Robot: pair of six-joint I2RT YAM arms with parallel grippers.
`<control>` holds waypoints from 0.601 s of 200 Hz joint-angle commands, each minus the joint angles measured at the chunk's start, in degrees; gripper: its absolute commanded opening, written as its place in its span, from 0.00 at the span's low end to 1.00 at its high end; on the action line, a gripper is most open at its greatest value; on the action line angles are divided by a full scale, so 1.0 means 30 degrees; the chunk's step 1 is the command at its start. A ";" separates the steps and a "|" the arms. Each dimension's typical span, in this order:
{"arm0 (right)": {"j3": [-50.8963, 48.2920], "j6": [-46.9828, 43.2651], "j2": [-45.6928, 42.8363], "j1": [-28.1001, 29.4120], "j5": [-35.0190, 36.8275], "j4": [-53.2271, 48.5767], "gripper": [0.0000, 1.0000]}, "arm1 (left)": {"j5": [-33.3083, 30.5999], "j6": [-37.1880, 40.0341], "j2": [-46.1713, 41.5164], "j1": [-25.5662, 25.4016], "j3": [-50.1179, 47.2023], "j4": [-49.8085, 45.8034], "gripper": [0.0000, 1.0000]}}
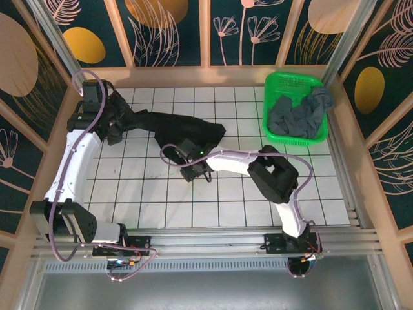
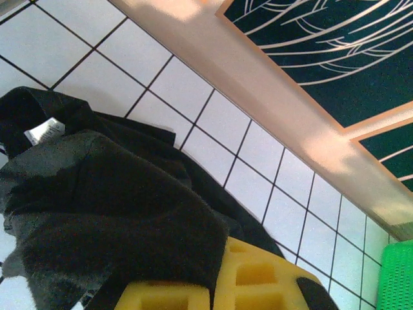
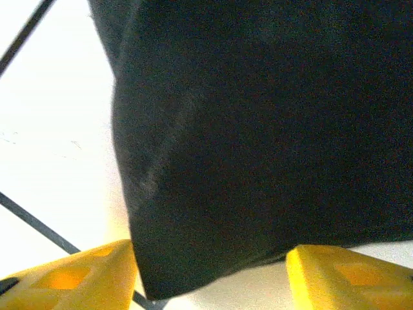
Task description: Fold and stack the t-shirts
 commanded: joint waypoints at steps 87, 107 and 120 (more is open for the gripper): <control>0.1690 0.2377 -0.4553 -0.3942 -0.0117 0.0065 0.00 | -0.1092 0.0409 0.0064 0.0159 0.0498 -0.0884 0.00; 0.1982 0.2417 -0.6688 -0.5676 -0.1901 0.0531 0.00 | -0.1234 0.0254 0.0439 0.0274 0.1672 -0.0972 0.00; 0.2414 0.2197 -0.7755 -0.6692 -0.2888 0.0778 0.00 | -0.1623 0.0255 0.0705 0.0333 0.2891 -0.1221 0.00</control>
